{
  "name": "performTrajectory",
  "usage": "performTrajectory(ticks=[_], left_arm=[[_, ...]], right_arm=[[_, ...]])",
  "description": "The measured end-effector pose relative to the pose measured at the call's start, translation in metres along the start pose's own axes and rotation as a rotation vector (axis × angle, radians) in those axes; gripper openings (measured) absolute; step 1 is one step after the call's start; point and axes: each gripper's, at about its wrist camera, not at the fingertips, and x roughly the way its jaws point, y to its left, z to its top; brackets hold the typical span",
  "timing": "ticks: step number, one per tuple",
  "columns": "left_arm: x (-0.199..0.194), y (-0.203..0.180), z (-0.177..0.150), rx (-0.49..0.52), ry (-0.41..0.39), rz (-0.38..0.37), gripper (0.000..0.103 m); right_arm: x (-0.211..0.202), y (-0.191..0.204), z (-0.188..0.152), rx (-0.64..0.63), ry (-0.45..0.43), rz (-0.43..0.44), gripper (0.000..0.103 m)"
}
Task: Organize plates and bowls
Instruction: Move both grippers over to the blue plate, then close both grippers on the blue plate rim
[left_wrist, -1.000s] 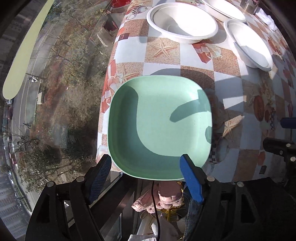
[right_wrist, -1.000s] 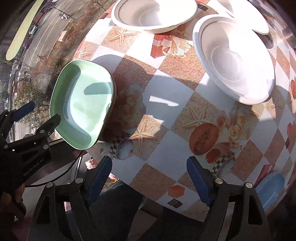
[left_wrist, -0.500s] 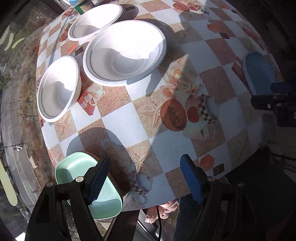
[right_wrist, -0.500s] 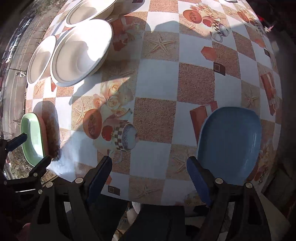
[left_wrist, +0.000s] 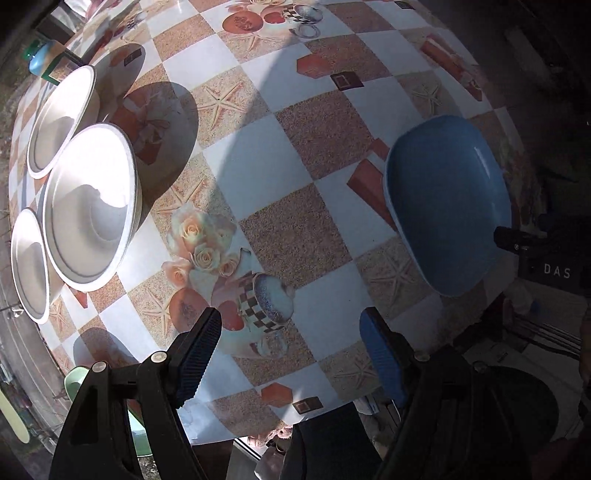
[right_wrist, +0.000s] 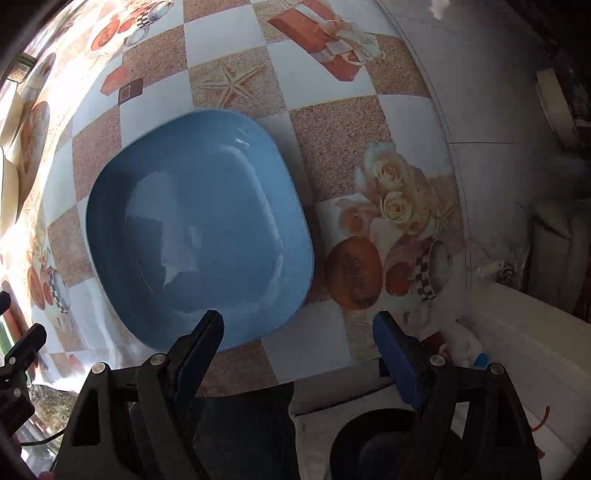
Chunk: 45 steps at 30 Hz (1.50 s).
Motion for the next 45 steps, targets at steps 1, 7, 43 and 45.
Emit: performTrajectory(ticks=[1,7,43,45], left_arm=[[0.0,-0.008,0.005,-0.012,-0.001,0.003,0.08],[0.002,-0.01,0.013,-0.092,0.015,0.008,0.08],[0.031,-0.036,0.099,-0.121,0.03,0.049,0.003],[0.029,-0.03,0.094,-0.152,0.019,0.04,0.006]], right_arm=[[0.0,-0.006,0.005,-0.002,-0.001,-0.003,0.084],[0.009,0.028,0.022,-0.083,-0.058,-0.008,0.084],[0.017,0.058,0.028,-0.192,-0.067,0.134,0.033],[0.017,0.048,0.032,-0.141,-0.045,0.184,0.02]])
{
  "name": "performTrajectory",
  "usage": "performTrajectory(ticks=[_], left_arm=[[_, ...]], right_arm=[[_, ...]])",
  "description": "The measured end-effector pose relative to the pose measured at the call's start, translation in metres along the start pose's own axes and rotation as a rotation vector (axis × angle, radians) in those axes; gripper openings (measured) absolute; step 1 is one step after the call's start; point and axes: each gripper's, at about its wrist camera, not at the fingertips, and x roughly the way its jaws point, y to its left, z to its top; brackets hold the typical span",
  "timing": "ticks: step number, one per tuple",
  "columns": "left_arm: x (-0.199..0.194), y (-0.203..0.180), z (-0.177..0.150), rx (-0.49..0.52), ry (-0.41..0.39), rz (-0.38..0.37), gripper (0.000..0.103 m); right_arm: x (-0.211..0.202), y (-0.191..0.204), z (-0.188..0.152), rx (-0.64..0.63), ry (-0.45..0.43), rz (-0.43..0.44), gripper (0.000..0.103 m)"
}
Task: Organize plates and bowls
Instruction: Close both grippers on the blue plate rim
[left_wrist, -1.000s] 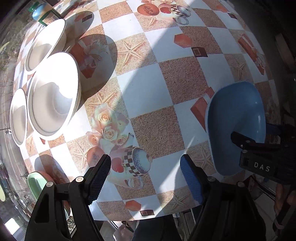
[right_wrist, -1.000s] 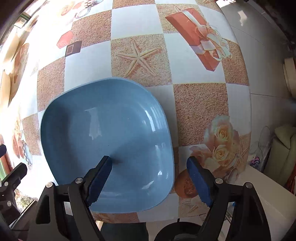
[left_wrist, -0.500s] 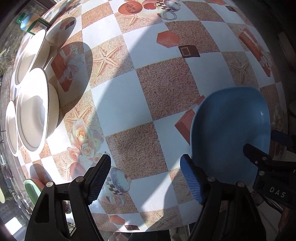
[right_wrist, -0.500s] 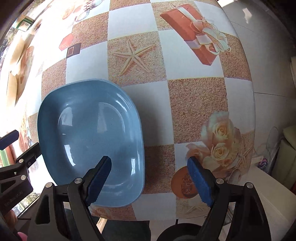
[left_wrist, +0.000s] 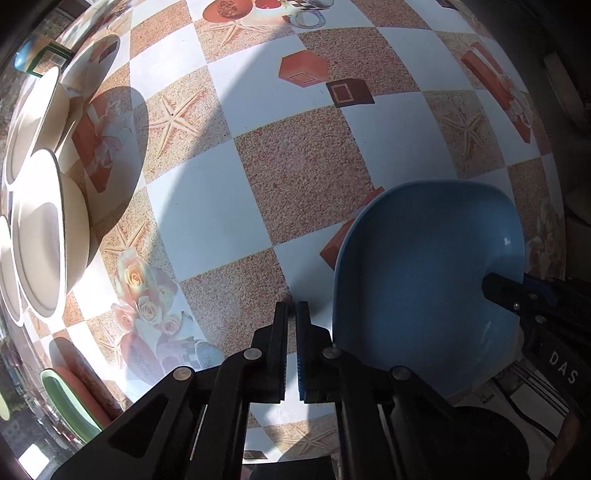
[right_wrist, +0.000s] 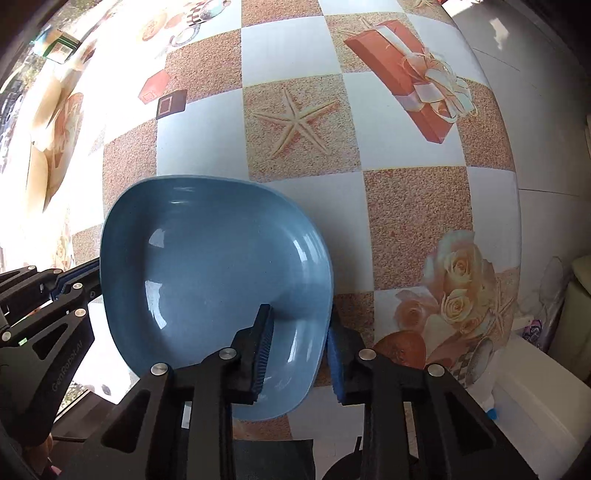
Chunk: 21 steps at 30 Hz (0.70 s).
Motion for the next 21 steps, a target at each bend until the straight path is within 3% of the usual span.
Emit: performTrajectory(ticks=[1,3,5,7,15,16,17,18,21], left_arm=[[-0.002,0.005,-0.002,-0.013,-0.007,0.001,0.008],[-0.004,0.013,-0.006,-0.018,-0.009,-0.001,0.024],[-0.007,0.02,-0.009,-0.024,-0.039,0.023,0.056],[-0.01,0.025,-0.011,-0.017,-0.068,0.03,0.065],[-0.02,-0.015,0.004,0.047,-0.068,0.05,0.065],[-0.022,-0.016,0.005,0.047,-0.064,0.056,0.06],[-0.026,-0.018,0.003,0.035,-0.066,0.042,0.042],[-0.03,-0.018,0.001,0.022,-0.061,0.016,0.035],[-0.032,-0.004,0.001,0.006,-0.06,-0.018,0.033]], right_arm=[[0.0,-0.006,0.001,0.035,0.009,0.048,0.019],[0.001,-0.014,0.001,0.078,0.013,0.121,0.019],[0.002,-0.021,0.0,0.094,0.004,0.13,0.019],[0.002,-0.026,-0.003,0.097,-0.001,0.13,0.02],[0.007,-0.037,-0.022,0.13,-0.007,0.122,0.022],[0.016,-0.044,-0.027,0.136,-0.013,0.124,0.027],[0.017,-0.043,-0.029,0.141,-0.016,0.121,0.028],[0.018,-0.04,-0.03,0.142,-0.017,0.105,0.029],[0.022,-0.032,-0.031,0.128,0.002,0.149,0.019]])
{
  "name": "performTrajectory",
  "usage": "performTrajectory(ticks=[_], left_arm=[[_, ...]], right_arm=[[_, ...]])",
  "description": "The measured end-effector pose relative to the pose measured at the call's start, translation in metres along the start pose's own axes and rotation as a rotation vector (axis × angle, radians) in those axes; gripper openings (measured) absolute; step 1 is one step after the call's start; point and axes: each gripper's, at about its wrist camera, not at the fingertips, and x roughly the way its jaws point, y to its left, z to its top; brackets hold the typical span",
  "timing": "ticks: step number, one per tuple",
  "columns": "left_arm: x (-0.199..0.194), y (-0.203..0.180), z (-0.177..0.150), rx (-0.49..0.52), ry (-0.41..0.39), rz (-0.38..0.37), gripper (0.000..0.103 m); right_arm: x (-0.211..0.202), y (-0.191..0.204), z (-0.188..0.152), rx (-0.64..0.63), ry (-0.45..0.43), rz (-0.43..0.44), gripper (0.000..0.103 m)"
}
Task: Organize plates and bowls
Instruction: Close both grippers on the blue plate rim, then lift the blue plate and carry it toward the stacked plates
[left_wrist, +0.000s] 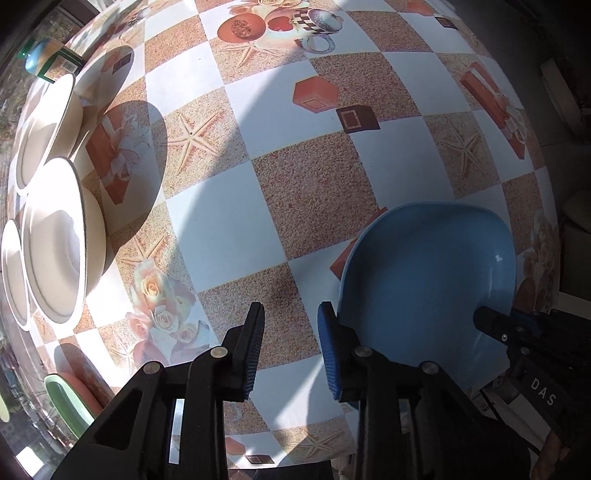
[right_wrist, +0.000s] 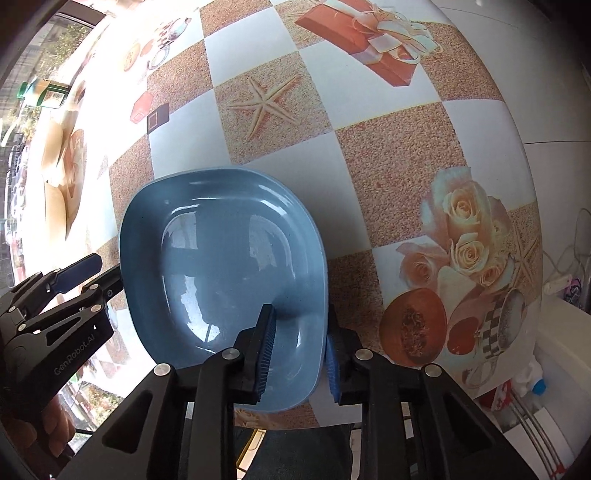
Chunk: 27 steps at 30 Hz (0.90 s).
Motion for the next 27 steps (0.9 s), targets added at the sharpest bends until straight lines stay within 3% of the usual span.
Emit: performTrajectory(ticks=[3,5,7,12,17,18,19,20,21,22,24,27], left_arm=[[-0.012,0.016,-0.005,-0.04,-0.035,-0.046,0.045],[-0.024,0.022,-0.007,-0.061,-0.081,-0.065,0.068],[-0.032,0.02,-0.008,-0.048,-0.124,-0.061,0.076],[-0.016,-0.013,0.0,0.068,-0.053,0.041,0.077],[-0.002,-0.031,-0.008,0.061,0.002,0.045,0.077],[0.0,-0.035,-0.009,0.072,0.011,0.029,0.075],[-0.002,-0.043,-0.01,0.09,-0.001,0.014,0.067],[-0.005,-0.052,-0.011,0.125,-0.007,-0.003,0.046],[-0.008,-0.063,-0.013,0.176,-0.004,-0.023,0.031],[-0.009,-0.072,-0.015,0.222,-0.004,0.018,0.025],[-0.01,-0.078,-0.019,0.258,-0.008,0.05,0.025],[-0.009,-0.062,-0.027,0.206,0.038,0.013,0.023]], right_arm=[[0.003,0.007,-0.002,-0.007,0.002,-0.001,0.015],[0.005,0.004,-0.003,0.002,-0.001,0.01,0.015],[0.007,0.004,-0.006,-0.004,-0.003,0.02,0.015],[0.006,-0.004,-0.015,0.005,-0.011,0.051,0.016],[-0.003,-0.012,-0.01,0.029,0.006,0.065,0.016],[-0.003,-0.014,-0.01,0.034,0.008,0.066,0.016],[-0.003,-0.017,-0.011,0.039,0.006,0.069,0.016],[-0.004,-0.018,-0.013,0.042,-0.004,0.074,0.016],[-0.005,-0.019,-0.014,0.049,-0.009,0.074,0.016],[-0.003,-0.019,-0.013,0.053,-0.005,0.068,0.016],[0.0,-0.013,-0.01,0.041,0.028,0.061,0.016],[0.0,0.0,-0.011,-0.012,0.05,-0.017,0.016]])
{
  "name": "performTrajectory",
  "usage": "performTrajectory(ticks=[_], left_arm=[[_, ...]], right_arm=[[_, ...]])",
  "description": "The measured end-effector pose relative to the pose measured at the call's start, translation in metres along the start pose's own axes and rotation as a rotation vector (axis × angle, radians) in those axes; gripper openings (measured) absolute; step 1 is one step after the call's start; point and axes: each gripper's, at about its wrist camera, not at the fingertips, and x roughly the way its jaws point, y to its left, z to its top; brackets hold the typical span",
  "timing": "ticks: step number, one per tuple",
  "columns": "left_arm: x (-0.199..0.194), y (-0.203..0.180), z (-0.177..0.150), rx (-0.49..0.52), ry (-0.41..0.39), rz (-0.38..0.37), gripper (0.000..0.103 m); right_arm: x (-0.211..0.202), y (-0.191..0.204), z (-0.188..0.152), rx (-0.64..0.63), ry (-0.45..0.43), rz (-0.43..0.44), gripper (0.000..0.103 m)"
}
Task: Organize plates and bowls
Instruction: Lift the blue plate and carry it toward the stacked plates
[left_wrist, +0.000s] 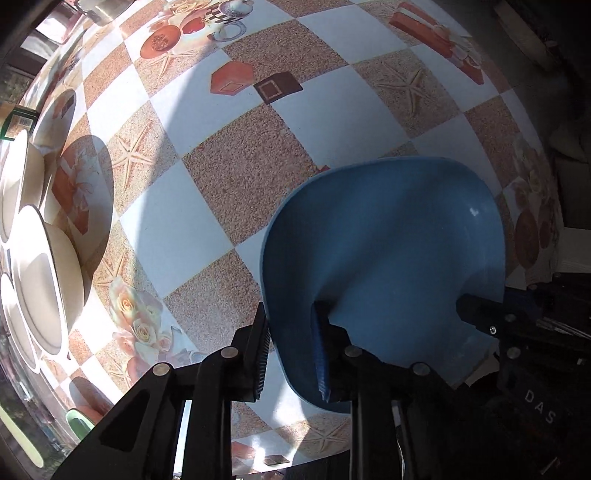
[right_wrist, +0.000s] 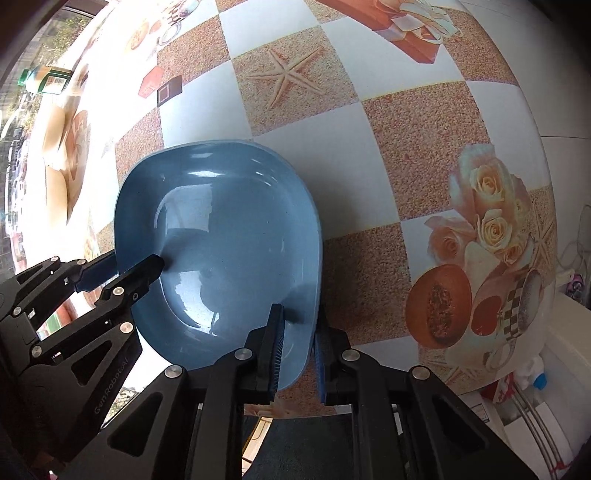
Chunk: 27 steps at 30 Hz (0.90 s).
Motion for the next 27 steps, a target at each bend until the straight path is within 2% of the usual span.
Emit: performTrajectory(ticks=[2,6,13,18,20,27], left_arm=[[-0.002,0.009,-0.012,-0.017,0.009,-0.003,0.023],[-0.007,0.018,-0.036,-0.006,0.006,0.056,0.023],[-0.019,0.045,-0.072,-0.071,-0.006,0.06,0.023],[-0.032,0.087,-0.098,-0.117,-0.029,0.044,0.023],[-0.036,0.092,-0.105,-0.13,-0.038,0.041,0.023],[-0.042,0.126,-0.113,-0.183,-0.069,0.031,0.023]], right_arm=[[0.001,0.004,-0.005,-0.01,0.024,0.021,0.016],[0.004,0.025,-0.016,-0.048,0.063,0.058,0.016],[0.019,0.075,-0.031,-0.215,0.149,0.01,0.016],[0.011,0.095,-0.032,-0.28,0.14,-0.01,0.016],[0.007,0.101,-0.03,-0.297,0.132,-0.018,0.016],[-0.004,0.112,-0.028,-0.353,0.104,-0.039,0.016]])
